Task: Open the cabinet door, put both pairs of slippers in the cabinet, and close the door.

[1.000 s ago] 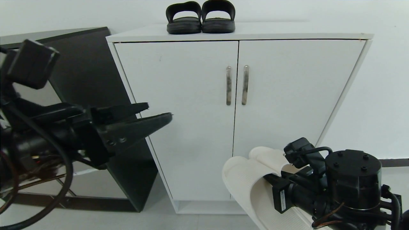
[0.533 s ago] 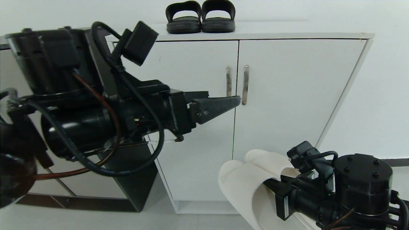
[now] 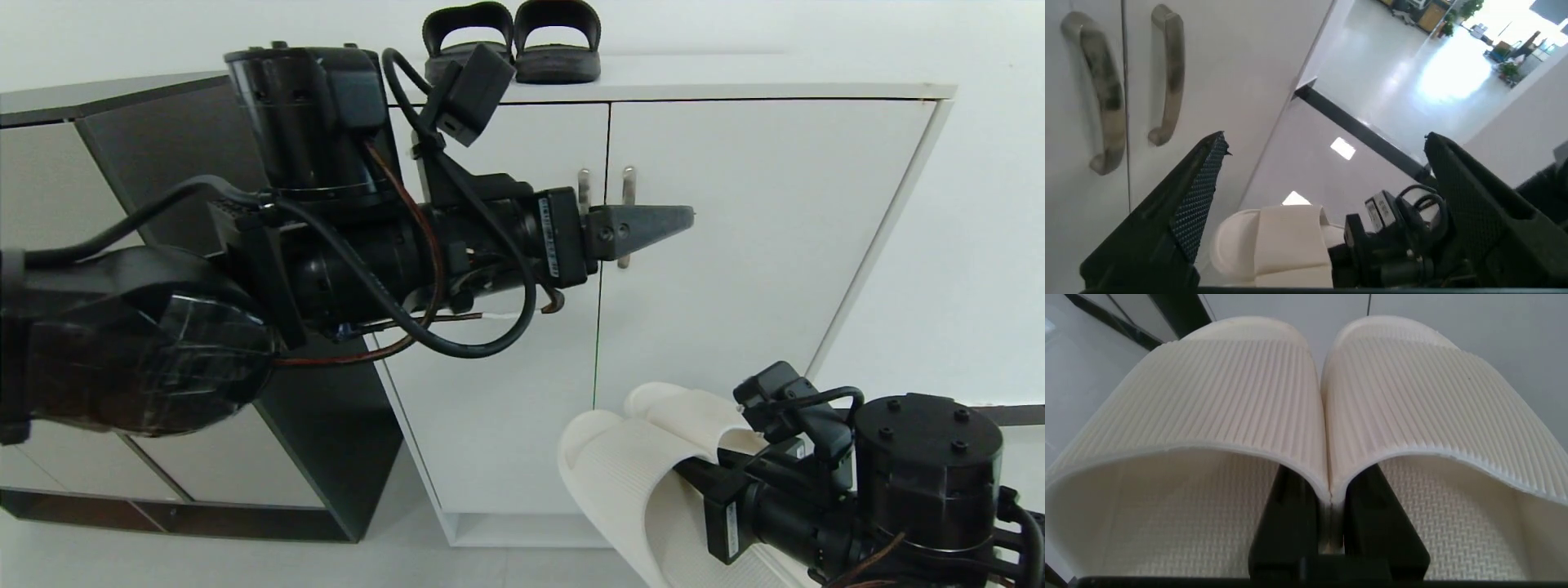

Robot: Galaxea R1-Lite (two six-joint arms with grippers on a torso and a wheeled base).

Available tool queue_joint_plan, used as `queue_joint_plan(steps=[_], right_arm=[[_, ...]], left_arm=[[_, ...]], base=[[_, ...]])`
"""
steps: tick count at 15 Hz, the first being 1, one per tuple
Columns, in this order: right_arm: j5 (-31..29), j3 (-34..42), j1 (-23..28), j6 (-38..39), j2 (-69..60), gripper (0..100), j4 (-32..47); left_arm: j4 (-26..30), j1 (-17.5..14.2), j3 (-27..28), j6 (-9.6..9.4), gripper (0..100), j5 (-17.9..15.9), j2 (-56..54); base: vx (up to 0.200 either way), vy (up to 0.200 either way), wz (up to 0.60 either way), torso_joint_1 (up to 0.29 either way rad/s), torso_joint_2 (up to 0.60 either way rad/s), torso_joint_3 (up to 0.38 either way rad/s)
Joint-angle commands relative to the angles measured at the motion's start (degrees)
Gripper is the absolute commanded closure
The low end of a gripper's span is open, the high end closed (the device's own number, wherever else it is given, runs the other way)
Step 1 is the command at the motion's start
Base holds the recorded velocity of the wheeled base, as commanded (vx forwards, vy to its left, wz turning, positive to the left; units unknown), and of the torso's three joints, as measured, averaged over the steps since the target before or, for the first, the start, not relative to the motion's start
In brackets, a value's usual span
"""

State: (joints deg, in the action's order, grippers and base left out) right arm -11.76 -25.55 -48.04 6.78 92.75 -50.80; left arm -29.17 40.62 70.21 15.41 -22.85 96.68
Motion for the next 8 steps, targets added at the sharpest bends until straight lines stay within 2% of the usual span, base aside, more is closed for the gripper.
queue_joint_plan(steps=[1, 3, 6, 8], right_arm=[[0.0, 0.0, 0.0, 0.0, 0.2, 100, 0.0], [0.0, 0.1, 0.0, 0.0, 0.2, 100, 0.0], [0.0, 0.1, 0.0, 0.0, 0.1, 100, 0.0], [-0.1, 0.1, -0.1, -0.1, 0.1, 100, 0.0]], left_arm=[[0.0, 1.7, 1.7, -1.17, 0, 1.5, 2.5], [0.0, 1.7, 3.4, -2.93, 0, 3.5, 4.5], [0.2, 1.2, 4.9, -3.72, 0, 4.7, 5.1], [2.8, 1.2, 6.8, -4.25, 0, 6.0, 5.9]], base=[[0.0, 0.0, 0.0, 0.0, 0.0, 0.0], [0.0, 0.0, 0.0, 0.0, 0.0, 0.0], [0.0, 0.0, 0.0, 0.0, 0.0, 0.0], [0.0, 0.0, 0.0, 0.0, 0.0, 0.0]])
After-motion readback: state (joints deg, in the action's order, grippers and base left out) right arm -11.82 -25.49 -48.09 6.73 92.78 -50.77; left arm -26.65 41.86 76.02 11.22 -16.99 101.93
